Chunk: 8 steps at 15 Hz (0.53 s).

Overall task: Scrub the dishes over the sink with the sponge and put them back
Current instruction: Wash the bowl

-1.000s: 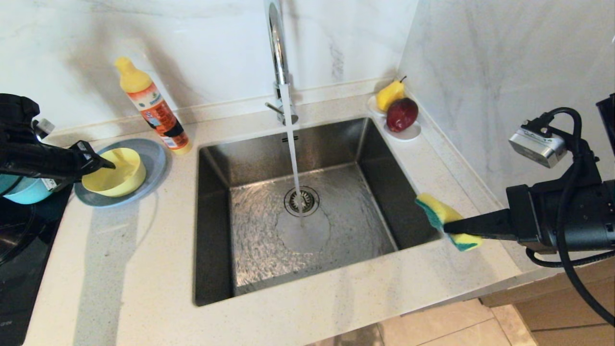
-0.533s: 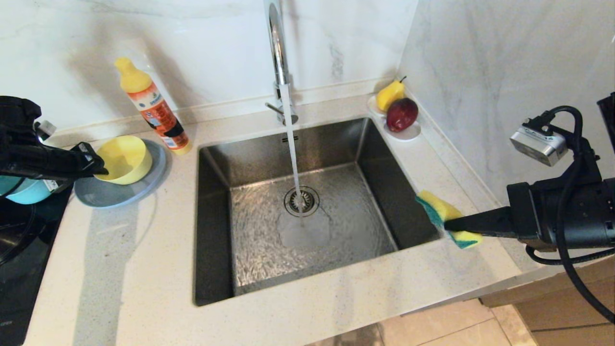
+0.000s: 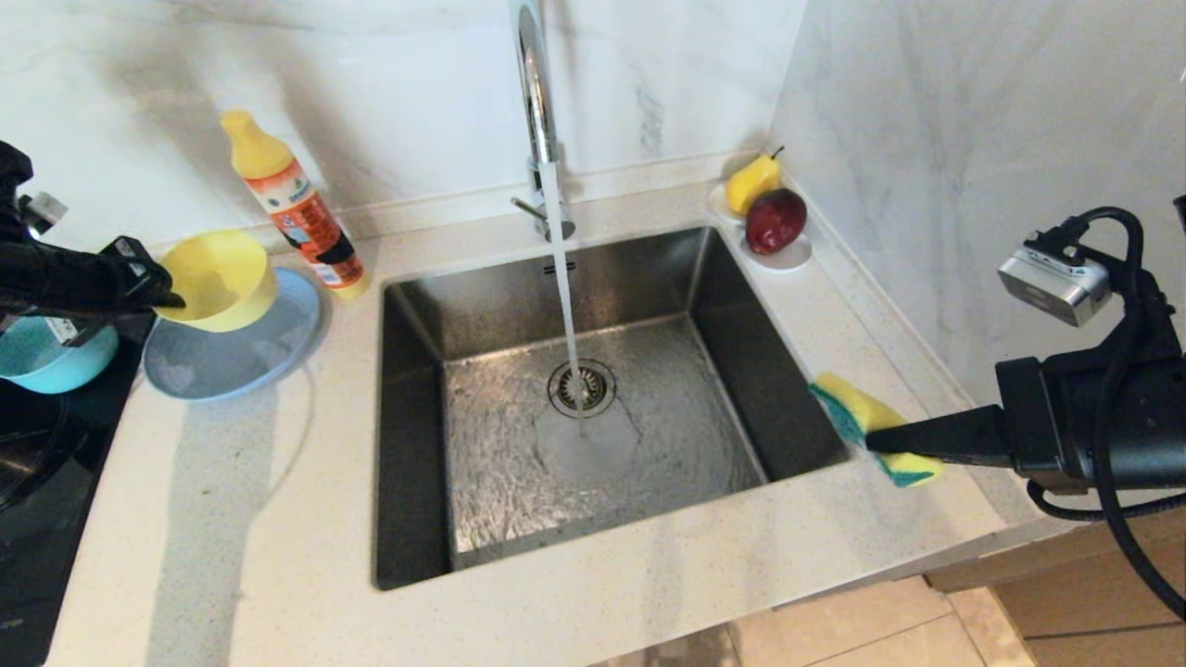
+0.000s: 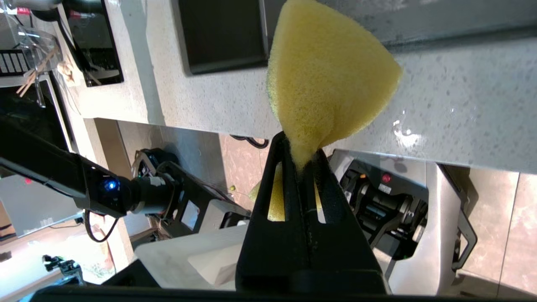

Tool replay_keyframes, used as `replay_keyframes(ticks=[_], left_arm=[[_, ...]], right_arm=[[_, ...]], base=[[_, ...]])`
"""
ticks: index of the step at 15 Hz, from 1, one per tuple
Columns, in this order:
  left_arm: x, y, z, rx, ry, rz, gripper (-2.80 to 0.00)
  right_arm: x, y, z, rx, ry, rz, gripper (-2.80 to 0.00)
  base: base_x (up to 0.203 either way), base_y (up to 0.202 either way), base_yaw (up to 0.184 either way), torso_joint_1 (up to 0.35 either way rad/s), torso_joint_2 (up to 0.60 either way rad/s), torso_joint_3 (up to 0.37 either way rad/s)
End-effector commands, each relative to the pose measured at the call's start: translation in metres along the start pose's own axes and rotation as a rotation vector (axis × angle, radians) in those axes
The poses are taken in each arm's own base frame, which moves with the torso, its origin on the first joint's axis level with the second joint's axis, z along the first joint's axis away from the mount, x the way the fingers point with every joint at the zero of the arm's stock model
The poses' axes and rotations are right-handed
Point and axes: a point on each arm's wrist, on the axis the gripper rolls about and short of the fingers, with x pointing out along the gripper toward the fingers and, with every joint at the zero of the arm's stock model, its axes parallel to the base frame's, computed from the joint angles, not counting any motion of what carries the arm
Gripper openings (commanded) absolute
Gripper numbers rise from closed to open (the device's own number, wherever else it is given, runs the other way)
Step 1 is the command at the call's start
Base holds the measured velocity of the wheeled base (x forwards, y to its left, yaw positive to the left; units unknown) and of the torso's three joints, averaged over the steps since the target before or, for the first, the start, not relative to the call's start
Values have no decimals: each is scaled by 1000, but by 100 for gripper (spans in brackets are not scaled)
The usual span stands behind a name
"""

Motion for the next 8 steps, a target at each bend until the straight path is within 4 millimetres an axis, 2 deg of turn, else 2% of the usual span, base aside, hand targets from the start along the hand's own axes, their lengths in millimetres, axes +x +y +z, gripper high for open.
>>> replay_keyframes(ticks=[1,4,6,8], left_arm=[[-44,-21,6,8,-58,-31,-280],[-77,-52,-10,17,4,-65,-280],[-87,-78,-27,22,71,-112,-280],[-87,-93,-37,-5,102,-128,-280]], right_arm=[[-7,1,-4,1,-7,6,-280],[-6,1,-3,2,-8,6,-280],[-3,-2,-2,13,-5,-8,-280],[-5,-1,-2,11,-10,-5,-280]], base=[[0,0,0,0,0,0],[0,0,0,0,0,0],[0,0,0,0,0,0],[0,0,0,0,0,0]])
